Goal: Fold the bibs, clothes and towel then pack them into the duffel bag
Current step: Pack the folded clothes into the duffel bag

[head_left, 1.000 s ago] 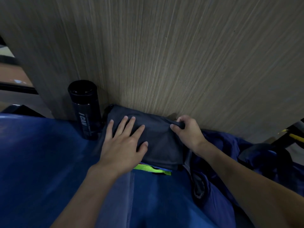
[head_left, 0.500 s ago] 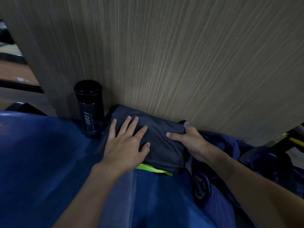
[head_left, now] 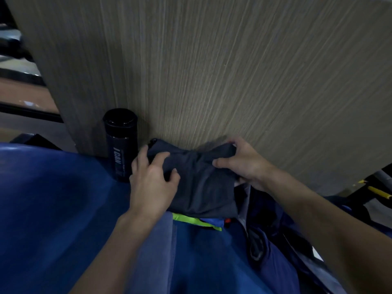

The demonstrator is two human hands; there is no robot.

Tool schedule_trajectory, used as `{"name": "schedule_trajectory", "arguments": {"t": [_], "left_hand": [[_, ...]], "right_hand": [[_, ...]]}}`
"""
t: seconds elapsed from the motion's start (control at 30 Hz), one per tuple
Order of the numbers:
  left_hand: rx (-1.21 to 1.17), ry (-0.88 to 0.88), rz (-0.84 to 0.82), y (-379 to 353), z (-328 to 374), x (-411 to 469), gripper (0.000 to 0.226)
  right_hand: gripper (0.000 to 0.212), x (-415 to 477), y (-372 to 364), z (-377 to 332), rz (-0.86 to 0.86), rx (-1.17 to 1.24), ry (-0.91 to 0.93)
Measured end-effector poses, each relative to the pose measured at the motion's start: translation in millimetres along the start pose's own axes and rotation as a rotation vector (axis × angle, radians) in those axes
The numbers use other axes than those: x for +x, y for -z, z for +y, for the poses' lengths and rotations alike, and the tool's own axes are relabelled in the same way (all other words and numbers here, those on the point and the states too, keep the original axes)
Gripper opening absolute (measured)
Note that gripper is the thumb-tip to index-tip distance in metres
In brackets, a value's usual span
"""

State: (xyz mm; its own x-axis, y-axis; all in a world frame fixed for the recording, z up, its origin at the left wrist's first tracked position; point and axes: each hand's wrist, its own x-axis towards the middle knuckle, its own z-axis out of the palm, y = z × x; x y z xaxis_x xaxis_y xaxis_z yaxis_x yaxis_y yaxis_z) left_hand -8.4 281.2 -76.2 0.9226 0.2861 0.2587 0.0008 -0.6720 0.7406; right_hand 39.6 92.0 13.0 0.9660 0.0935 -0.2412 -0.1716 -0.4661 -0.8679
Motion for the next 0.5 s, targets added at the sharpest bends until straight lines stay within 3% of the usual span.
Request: {"name": "schedule_trajectory", "arguments": {"t": [0.13,0.3,0.4,0.5], "left_hand": [[-0.313,0.101,0.057,9,1,4,0.030],[-0.891,0.404,-0.068,36,6,8,0.033],[-0.827,0.374,-0.097,40,0,8,0.019],[-0.582,0.338,-0.154,31,-16,7,0.071]], "right_hand": [[0.039,8,-30,-35,-0.032,0.072,-0.018],[0.026,14,-77,-64,-0.126,0.165,-0.012],[0.020,14,-95,-57,-0.214,0.146,0.036],[0.042,18,-99,-44,-0.161,0.176,0.124]]}}
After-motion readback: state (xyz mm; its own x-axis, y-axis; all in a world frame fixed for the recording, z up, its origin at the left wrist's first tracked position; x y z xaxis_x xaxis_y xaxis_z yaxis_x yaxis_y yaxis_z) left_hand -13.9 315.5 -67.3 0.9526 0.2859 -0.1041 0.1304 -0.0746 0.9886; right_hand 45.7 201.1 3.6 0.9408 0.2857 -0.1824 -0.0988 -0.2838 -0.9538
